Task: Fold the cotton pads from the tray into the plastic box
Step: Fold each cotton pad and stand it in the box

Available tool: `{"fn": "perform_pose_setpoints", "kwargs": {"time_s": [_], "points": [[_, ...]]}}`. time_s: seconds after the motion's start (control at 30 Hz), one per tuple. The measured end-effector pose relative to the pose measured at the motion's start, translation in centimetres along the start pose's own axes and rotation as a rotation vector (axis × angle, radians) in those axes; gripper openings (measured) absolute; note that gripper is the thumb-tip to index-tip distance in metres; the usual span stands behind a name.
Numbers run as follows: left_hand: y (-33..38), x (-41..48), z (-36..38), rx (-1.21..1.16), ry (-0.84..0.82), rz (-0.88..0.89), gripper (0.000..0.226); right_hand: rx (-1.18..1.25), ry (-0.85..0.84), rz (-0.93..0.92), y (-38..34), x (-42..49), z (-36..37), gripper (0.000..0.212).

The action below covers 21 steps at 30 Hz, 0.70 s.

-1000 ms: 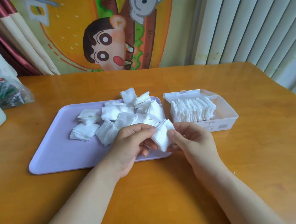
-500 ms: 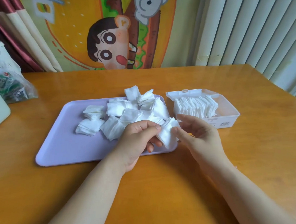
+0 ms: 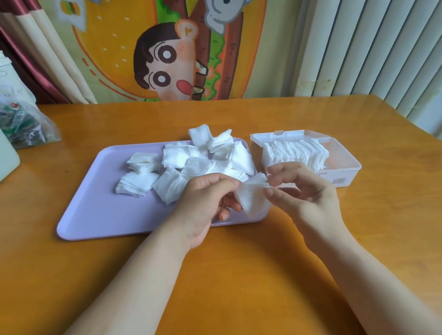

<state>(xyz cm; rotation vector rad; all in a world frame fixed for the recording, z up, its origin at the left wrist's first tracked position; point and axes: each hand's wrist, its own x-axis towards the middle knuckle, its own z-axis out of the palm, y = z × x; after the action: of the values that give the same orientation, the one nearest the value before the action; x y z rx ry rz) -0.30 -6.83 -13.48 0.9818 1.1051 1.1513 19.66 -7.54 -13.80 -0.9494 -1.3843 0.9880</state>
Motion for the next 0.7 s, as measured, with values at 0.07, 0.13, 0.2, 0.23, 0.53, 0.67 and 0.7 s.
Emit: {"fn": "perform_pose_setpoints", "kwargs": {"time_s": [0.07,0.13,0.2,0.23,0.53,0.67,0.7], "points": [[-0.1,0.0,0.0,0.028,0.002,0.006,0.013,0.034,-0.021,0.026,-0.1,0.1,-0.3,0.021],[-0.2,0.0,0.0,0.048,-0.028,0.019,0.014,0.062,-0.011,0.082,0.0,0.2,-0.3,0.022],[-0.1,-0.1,-0.1,0.021,-0.059,0.018,0.016,0.087,0.015,0.125,0.1,0.2,-0.2,0.018],[0.0,-0.2,-0.1,0.003,-0.065,0.015,0.017,0.105,0.029,0.146,0.1,0.2,-0.1,0.014],[-0.5,-0.3,0.3,0.103,-0.015,0.13,0.023,0.246,0.001,0.257,0.8,0.5,-0.1,0.03],[-1.1,-0.5,0.6,0.12,0.037,0.218,0.017,0.225,-0.086,0.28,0.9,0.5,-0.2,0.021],[-1.2,-0.5,0.6,0.132,0.037,0.23,0.016,0.231,-0.092,0.29,0.9,0.4,-0.3,0.019]]}}
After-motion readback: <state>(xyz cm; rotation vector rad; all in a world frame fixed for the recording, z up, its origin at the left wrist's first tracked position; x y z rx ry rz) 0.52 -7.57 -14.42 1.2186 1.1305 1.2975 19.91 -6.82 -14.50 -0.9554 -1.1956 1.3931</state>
